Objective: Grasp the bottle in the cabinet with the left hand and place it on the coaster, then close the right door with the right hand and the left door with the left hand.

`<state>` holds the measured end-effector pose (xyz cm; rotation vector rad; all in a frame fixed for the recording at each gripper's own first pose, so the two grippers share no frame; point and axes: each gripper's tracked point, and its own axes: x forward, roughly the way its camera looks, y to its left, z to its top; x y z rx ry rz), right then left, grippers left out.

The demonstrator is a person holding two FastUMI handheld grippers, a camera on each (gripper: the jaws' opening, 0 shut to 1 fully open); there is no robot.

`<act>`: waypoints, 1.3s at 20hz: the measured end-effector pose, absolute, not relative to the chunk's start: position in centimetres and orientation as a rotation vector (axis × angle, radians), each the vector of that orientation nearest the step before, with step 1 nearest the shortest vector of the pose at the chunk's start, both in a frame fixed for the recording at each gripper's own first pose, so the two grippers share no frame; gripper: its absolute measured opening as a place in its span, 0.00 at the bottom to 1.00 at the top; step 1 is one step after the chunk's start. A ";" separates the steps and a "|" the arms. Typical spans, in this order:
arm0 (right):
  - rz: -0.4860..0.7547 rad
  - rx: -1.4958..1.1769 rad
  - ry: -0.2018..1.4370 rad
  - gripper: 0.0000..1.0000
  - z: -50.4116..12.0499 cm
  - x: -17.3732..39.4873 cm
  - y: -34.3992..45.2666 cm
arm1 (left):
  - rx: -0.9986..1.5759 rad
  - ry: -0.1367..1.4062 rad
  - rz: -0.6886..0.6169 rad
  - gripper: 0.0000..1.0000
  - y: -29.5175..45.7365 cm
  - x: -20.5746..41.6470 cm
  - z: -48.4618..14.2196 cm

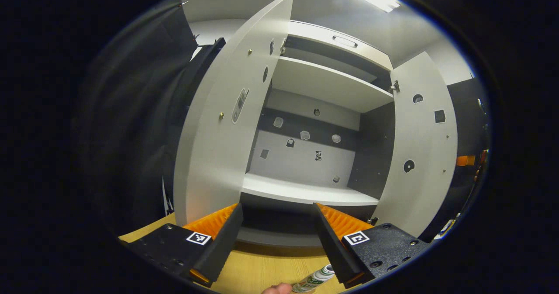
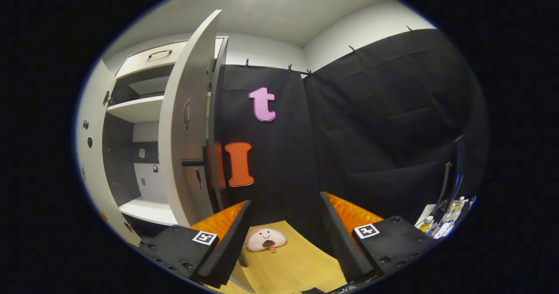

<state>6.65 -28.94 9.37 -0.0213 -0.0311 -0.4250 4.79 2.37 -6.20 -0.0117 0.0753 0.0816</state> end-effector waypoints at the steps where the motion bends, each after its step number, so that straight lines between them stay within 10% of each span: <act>1: -0.423 -0.020 -0.032 0.98 9.6 7.4 -29.1 | -0.006 0.071 0.089 0.95 2.6 4.6 -6.0; 11: -0.397 -0.029 -0.013 0.87 9.5 10.3 -29.2 | -0.001 0.060 0.077 0.95 2.6 4.5 -6.0; 26: -0.147 -0.007 0.008 0.96 8.3 13.5 -15.8 | 0.006 0.060 0.025 0.95 1.4 3.7 -6.1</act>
